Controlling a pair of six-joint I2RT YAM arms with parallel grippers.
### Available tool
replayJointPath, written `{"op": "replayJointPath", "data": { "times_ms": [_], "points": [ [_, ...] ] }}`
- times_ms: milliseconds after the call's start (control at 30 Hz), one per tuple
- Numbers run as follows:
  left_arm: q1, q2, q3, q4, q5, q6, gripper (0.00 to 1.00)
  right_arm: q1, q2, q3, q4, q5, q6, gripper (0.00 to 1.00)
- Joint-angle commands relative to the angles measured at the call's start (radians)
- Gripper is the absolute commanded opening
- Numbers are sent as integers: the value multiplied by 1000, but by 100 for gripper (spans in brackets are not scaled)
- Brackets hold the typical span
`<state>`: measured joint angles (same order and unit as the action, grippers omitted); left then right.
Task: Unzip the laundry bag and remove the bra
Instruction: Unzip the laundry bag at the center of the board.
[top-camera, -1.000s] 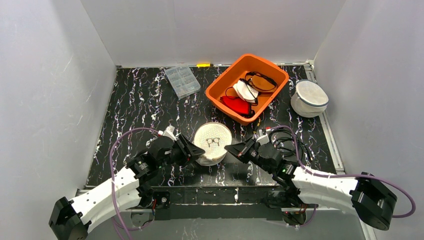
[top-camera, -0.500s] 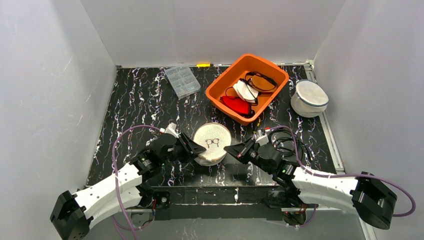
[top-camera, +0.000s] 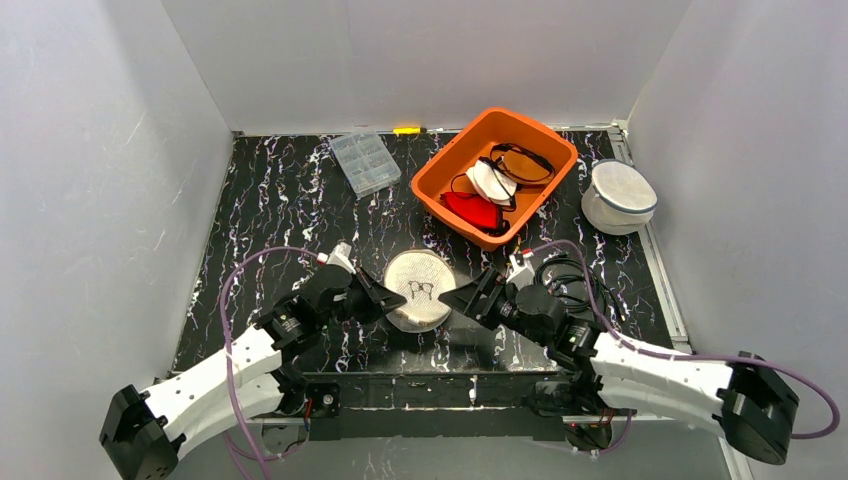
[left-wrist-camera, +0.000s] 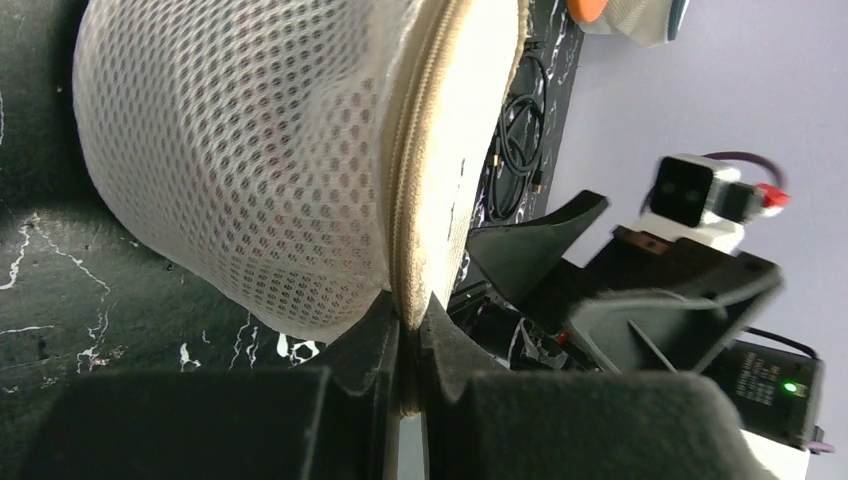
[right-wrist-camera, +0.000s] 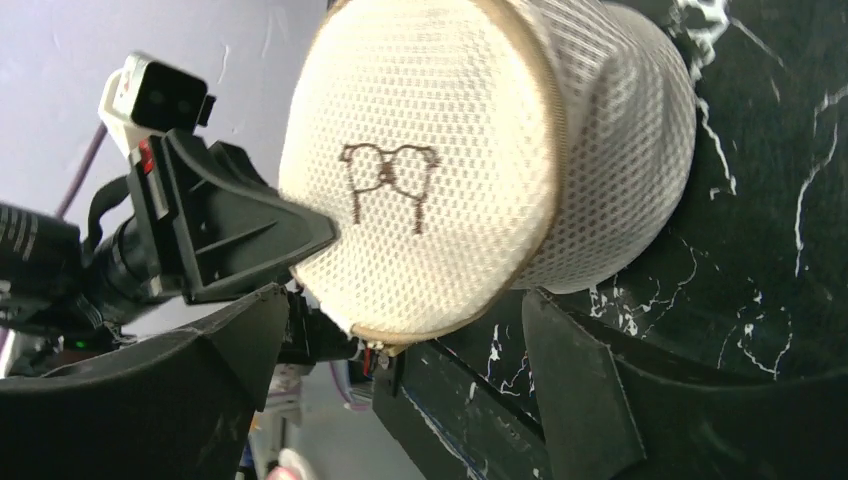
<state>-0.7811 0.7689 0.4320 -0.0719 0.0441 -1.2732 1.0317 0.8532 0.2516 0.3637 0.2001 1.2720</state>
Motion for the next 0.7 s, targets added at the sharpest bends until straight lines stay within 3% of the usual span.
{"op": "replayJointPath", "data": {
  "times_ms": [0, 167, 233, 333, 467, 667],
  "points": [
    [-4, -29, 74, -92, -24, 36, 0, 5, -124, 179, -257, 5, -299, 98],
    [-4, -40, 163, -197, -16, 59, 0, 6, -200, 358, -562, 83, -520, 99],
    [-4, -39, 208, -235, -15, 65, 0, 6, -219, 396, -628, 157, -534, 99],
    [-4, -35, 284, -306, -16, 57, 0, 7, -298, 392, -589, 239, -543, 99],
    [-4, 7, 412, -446, -10, 16, 0, 6, -406, 372, -437, 99, -709, 99],
    [-4, 104, 640, -596, 35, -8, 0, 6, -224, 521, -510, -142, -810, 99]
  ]
}}
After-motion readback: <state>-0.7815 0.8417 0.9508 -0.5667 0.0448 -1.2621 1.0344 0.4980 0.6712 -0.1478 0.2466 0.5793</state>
